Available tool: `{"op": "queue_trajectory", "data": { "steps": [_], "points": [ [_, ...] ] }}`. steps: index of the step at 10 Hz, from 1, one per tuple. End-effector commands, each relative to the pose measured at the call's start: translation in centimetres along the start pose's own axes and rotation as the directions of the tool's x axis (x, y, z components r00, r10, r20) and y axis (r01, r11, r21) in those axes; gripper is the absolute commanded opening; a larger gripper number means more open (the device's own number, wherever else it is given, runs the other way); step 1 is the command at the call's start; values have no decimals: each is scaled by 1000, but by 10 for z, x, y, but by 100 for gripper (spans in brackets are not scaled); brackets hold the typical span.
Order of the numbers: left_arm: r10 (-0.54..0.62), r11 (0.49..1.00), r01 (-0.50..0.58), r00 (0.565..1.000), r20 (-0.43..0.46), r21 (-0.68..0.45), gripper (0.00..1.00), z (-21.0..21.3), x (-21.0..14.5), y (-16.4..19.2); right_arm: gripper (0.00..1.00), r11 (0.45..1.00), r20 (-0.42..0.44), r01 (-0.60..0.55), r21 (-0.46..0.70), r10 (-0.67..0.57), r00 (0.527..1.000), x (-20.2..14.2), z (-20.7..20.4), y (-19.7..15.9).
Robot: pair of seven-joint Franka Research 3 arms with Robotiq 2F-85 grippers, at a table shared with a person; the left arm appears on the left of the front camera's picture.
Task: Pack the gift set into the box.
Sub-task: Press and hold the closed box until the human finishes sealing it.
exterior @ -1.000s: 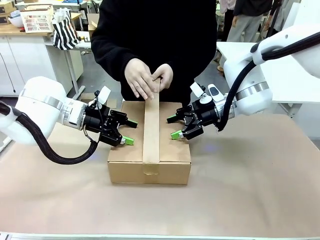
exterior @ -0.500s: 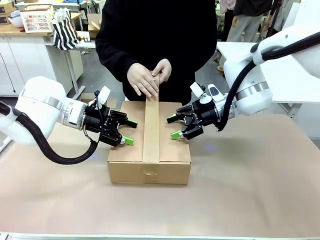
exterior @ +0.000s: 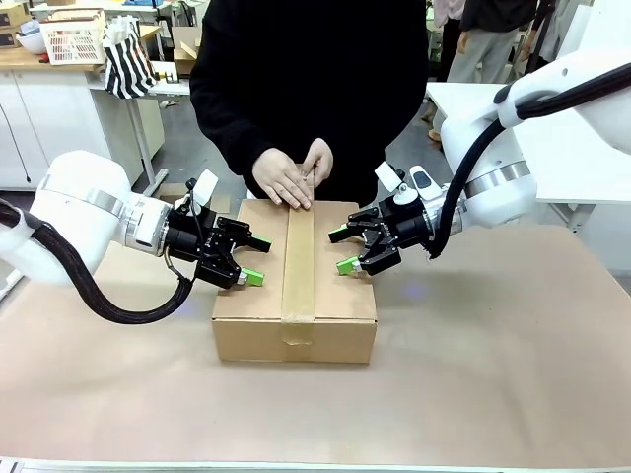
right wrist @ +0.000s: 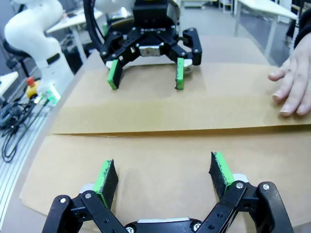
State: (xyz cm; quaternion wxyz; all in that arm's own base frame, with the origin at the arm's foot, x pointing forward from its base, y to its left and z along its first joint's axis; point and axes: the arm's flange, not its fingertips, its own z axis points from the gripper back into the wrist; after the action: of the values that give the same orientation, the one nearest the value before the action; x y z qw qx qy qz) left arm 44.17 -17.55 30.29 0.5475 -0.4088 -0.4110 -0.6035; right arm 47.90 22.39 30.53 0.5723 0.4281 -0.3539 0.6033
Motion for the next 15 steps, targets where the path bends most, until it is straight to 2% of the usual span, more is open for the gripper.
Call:
{"op": "queue_trajectory", "data": {
  "steps": [1,15],
  "points": [
    [-4,1000,4,1000,-3,2,100,1,-1,-3,100,1000,-3,0,-1,0,1000,-1,-1,0],
    [-4,1000,4,1000,-3,2,100,1,-1,-3,100,1000,-3,0,-1,0,1000,-1,-1,0]
  ]
}}
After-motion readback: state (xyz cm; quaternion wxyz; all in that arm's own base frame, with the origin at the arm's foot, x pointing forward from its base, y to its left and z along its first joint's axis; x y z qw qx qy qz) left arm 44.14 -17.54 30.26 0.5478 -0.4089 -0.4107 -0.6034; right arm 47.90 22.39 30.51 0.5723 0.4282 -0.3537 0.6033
